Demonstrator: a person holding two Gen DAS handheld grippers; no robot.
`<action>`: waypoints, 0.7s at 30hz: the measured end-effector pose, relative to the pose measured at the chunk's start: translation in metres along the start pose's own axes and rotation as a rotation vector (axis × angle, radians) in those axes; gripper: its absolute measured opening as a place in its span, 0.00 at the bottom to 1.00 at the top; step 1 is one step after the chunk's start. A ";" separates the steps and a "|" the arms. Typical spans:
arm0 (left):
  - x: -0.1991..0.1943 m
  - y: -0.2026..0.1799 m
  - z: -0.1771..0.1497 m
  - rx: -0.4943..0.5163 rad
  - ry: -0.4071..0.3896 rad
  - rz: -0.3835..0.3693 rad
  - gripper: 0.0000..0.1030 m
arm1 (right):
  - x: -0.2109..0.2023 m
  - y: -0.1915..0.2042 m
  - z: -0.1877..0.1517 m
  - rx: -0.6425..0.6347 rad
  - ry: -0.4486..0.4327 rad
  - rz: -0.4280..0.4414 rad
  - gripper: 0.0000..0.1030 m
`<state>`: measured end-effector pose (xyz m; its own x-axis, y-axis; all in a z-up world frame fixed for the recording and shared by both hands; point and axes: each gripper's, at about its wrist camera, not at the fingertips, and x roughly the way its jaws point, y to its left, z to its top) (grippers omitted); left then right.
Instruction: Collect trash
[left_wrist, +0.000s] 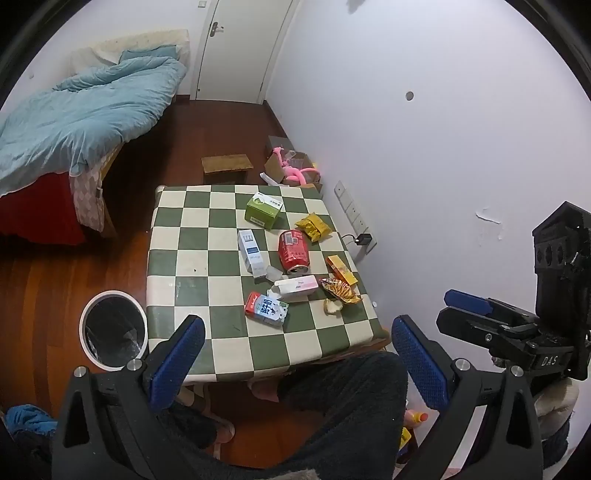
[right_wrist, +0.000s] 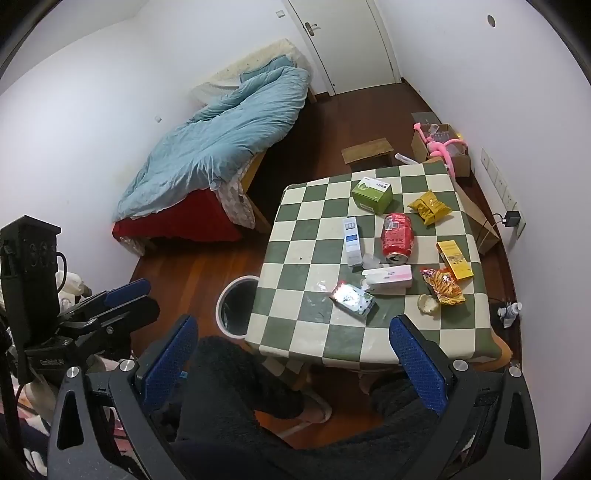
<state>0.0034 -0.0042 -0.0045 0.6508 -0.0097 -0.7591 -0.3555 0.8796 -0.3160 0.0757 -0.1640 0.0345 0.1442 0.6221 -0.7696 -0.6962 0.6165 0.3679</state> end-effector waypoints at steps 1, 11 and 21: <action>0.001 -0.001 0.000 0.001 -0.001 0.001 1.00 | 0.000 0.000 0.000 0.003 0.000 0.000 1.00; -0.002 0.000 -0.001 -0.002 -0.009 0.000 1.00 | 0.003 0.004 -0.001 -0.007 0.001 0.003 1.00; -0.004 0.005 -0.001 -0.003 -0.012 -0.003 1.00 | 0.005 0.007 -0.001 -0.009 0.004 0.005 1.00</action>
<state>-0.0017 -0.0005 -0.0033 0.6600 -0.0068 -0.7512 -0.3554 0.8782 -0.3202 0.0709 -0.1573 0.0321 0.1383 0.6232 -0.7697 -0.7031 0.6091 0.3669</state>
